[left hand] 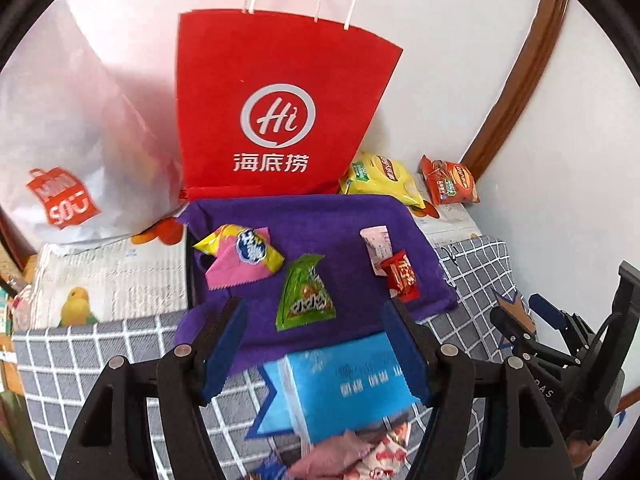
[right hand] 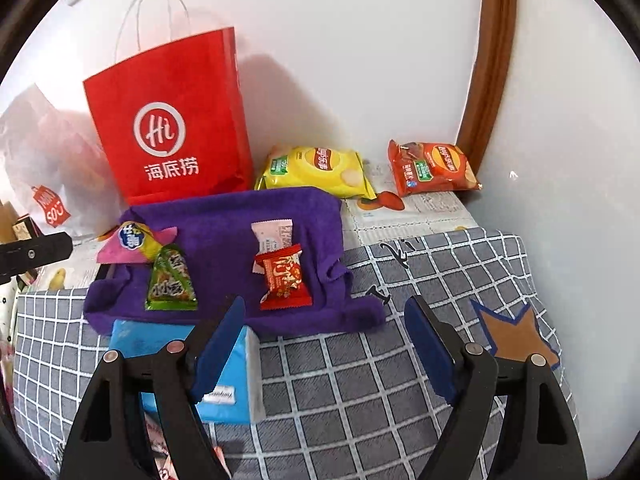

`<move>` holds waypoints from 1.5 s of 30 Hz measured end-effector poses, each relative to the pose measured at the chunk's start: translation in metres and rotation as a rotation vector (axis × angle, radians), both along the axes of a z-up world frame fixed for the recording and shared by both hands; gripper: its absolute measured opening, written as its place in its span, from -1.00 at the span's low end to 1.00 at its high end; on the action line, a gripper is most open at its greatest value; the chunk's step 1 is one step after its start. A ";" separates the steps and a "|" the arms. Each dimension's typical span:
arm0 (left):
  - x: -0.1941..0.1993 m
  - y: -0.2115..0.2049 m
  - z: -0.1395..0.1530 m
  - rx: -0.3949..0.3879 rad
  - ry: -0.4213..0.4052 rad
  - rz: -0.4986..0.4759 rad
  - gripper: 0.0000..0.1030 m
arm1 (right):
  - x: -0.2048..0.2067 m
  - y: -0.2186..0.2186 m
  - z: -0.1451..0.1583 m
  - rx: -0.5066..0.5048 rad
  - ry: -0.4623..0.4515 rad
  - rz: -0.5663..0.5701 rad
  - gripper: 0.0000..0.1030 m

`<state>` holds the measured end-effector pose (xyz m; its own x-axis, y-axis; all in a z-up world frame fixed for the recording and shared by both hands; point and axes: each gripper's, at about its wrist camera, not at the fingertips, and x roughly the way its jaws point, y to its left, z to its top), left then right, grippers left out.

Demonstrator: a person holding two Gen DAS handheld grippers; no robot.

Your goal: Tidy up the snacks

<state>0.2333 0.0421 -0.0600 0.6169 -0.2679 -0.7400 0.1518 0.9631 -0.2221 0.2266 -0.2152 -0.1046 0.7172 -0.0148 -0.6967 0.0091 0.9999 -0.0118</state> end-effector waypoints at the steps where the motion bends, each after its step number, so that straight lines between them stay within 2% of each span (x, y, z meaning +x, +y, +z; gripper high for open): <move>1: -0.005 0.001 0.000 0.002 0.002 0.007 0.32 | -0.003 0.002 0.001 -0.006 0.003 -0.001 0.58; 3: -0.017 0.004 0.001 0.000 0.013 0.018 0.32 | -0.010 0.006 0.001 -0.015 0.039 -0.005 0.59; 5: -0.030 0.006 0.001 -0.001 0.019 0.027 0.32 | -0.019 0.009 0.003 0.022 0.048 0.034 0.59; 9: -0.054 0.010 -0.001 0.003 0.027 0.032 0.32 | -0.042 0.016 0.005 0.047 0.013 0.080 0.59; 14: -0.081 0.016 -0.002 0.011 0.025 0.054 0.32 | -0.062 0.020 0.005 0.085 0.021 0.114 0.59; 19: -0.100 0.030 -0.013 -0.022 0.050 0.098 0.32 | -0.082 0.021 0.000 0.106 0.023 0.148 0.59; 25: -0.117 0.047 -0.034 -0.029 0.098 0.146 0.32 | -0.095 0.028 -0.026 0.129 0.074 0.196 0.54; 30: -0.126 0.058 -0.049 -0.017 0.125 0.162 0.32 | -0.105 0.045 -0.049 0.078 0.077 0.220 0.29; 33: -0.132 0.066 -0.054 -0.010 0.137 0.170 0.32 | -0.105 0.055 -0.062 0.044 0.068 0.234 0.29; 38: -0.139 0.079 -0.060 0.006 0.131 0.184 0.32 | -0.104 0.066 -0.077 0.109 0.111 0.326 0.30; 45: -0.144 0.092 -0.072 -0.002 0.150 0.194 0.32 | -0.103 0.091 -0.105 0.067 0.168 0.399 0.36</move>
